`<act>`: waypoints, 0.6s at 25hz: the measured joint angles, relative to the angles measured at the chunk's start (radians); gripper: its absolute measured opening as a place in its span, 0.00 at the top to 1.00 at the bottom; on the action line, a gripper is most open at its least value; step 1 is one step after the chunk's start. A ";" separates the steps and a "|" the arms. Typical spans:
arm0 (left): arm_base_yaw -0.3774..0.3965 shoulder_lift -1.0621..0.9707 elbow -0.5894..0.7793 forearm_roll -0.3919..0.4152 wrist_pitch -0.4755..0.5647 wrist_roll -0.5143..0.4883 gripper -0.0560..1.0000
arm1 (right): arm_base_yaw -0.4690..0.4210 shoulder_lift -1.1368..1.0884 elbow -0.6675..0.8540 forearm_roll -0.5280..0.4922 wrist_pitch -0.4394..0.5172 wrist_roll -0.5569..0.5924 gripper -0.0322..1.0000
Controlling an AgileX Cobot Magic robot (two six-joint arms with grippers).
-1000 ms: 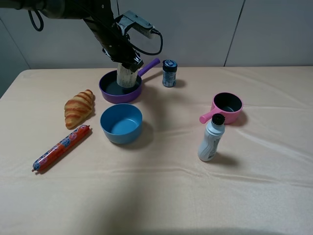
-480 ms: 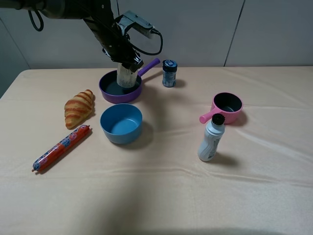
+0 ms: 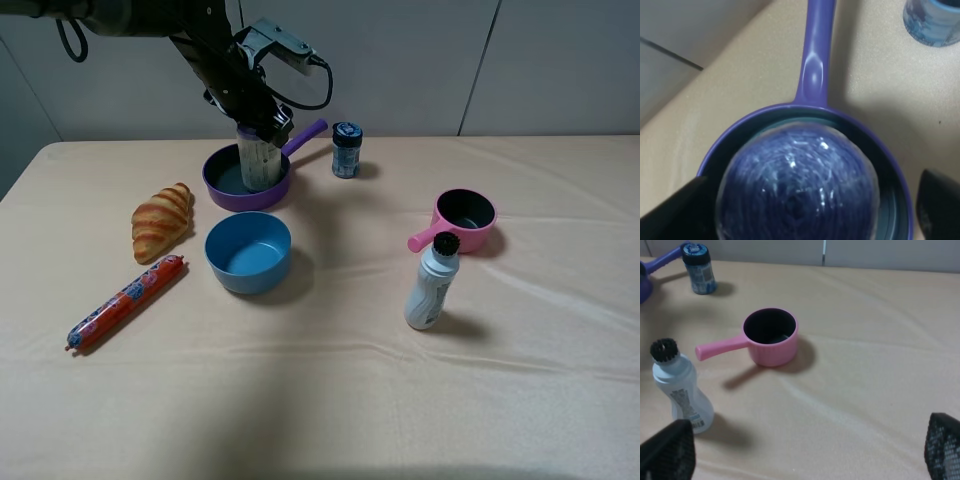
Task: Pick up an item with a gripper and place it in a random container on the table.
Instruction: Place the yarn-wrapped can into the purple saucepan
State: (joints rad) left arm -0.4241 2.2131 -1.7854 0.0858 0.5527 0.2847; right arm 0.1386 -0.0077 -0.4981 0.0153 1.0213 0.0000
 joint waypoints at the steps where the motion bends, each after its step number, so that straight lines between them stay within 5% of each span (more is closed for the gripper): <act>1: 0.000 0.000 0.000 0.000 0.000 0.000 0.13 | 0.000 0.000 0.000 0.000 0.000 0.000 0.30; 15: 0.000 0.000 0.000 0.000 -0.002 0.000 0.03 | 0.000 0.000 0.000 0.000 0.000 0.000 0.30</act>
State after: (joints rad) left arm -0.4241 2.2131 -1.7854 0.0858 0.5507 0.2847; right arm 0.1386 -0.0077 -0.4981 0.0153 1.0213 0.0000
